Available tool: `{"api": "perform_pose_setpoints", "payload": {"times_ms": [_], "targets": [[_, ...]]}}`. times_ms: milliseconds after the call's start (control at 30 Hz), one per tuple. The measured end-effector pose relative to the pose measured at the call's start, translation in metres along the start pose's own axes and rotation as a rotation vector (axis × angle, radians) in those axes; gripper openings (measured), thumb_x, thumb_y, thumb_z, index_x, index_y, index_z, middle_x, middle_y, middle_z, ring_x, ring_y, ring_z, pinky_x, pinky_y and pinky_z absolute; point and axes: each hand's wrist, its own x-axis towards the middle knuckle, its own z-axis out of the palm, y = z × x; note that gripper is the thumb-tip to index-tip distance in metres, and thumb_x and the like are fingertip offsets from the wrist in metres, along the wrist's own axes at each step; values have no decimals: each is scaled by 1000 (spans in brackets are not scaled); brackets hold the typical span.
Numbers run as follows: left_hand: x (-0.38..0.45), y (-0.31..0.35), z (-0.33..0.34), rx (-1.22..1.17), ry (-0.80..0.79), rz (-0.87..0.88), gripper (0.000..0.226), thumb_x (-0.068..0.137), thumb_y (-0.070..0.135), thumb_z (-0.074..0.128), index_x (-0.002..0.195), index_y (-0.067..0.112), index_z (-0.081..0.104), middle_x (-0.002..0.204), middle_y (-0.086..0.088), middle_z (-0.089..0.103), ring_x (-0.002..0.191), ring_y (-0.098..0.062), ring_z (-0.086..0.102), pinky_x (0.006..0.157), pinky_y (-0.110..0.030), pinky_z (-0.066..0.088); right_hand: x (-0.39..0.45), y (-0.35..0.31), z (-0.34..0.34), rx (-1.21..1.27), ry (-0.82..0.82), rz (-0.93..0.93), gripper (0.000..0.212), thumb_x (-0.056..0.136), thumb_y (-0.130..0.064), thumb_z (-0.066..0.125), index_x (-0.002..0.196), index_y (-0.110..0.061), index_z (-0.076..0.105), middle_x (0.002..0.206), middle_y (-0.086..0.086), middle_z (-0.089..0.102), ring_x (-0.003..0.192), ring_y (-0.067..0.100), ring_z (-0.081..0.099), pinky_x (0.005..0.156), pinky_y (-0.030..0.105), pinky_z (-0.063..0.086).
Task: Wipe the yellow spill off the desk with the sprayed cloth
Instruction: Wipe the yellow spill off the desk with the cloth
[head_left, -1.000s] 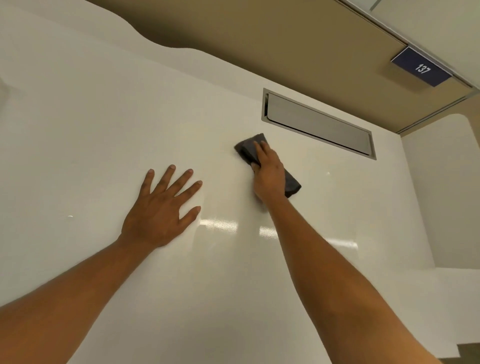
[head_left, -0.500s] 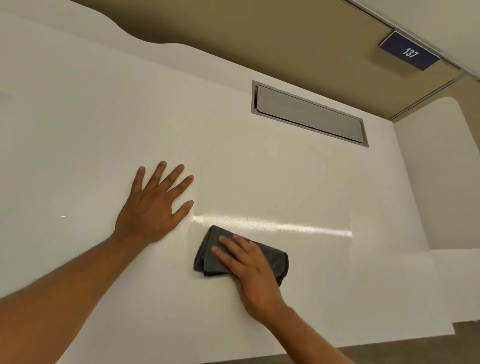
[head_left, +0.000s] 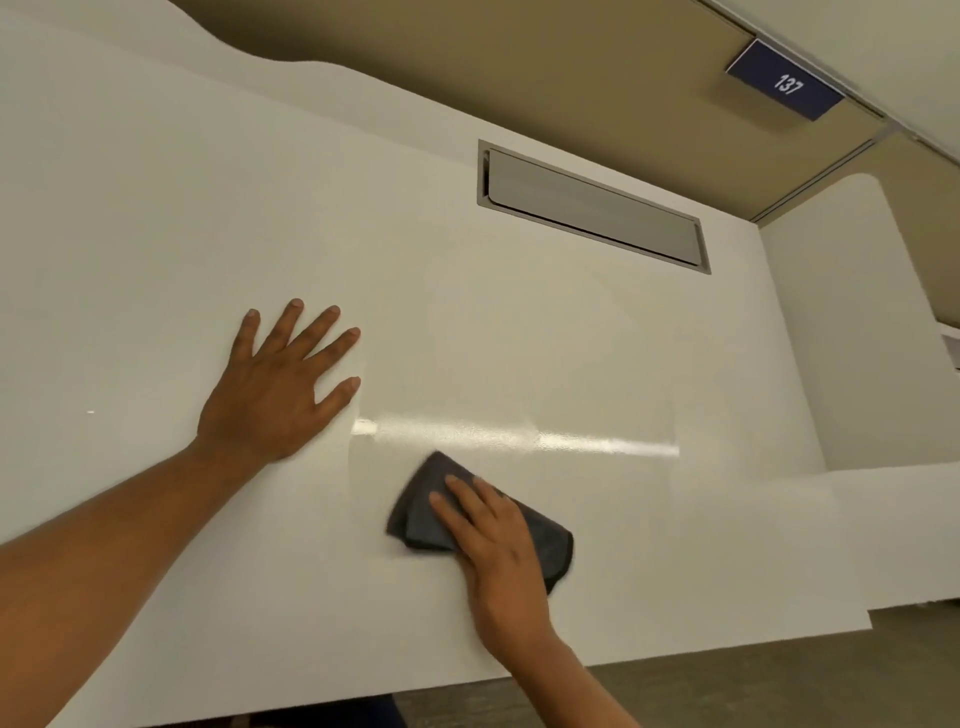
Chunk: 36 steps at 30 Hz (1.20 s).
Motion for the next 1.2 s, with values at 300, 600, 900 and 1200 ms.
{"api": "perform_pose_setpoints", "payload": {"times_ms": [300,600,900,1200], "targets": [[0,0,1,4,-16,-6,69,103,68,19,166,41,26,176,10,23,166,-27,17,133,-60,8,104,128,-58,48,250,558,59,99,-8,59,155,-20,46,163,4,41,149,29,40,122,41,30],[-2,-2,2,7,2,3,69,103,68,19,165,40,28,176,9,25,165,-28,20,133,-61,10,109,4,3,43,141,166,64,94,-3,62,153,-25,50,162,3,43,147,26,41,122,41,30],[-2,-3,5,0,20,8,68,104,67,20,165,40,28,176,9,25,165,-28,20,133,-60,8,-40,39,-19,40,-19,169,85,93,6,67,155,-44,39,167,-15,32,156,13,27,127,34,21],[-1,-4,4,12,20,35,68,104,64,21,166,35,31,176,4,26,164,-33,21,131,-63,8,94,124,-50,32,317,733,56,102,-8,54,156,-19,43,164,6,39,149,28,39,120,39,29]]}}
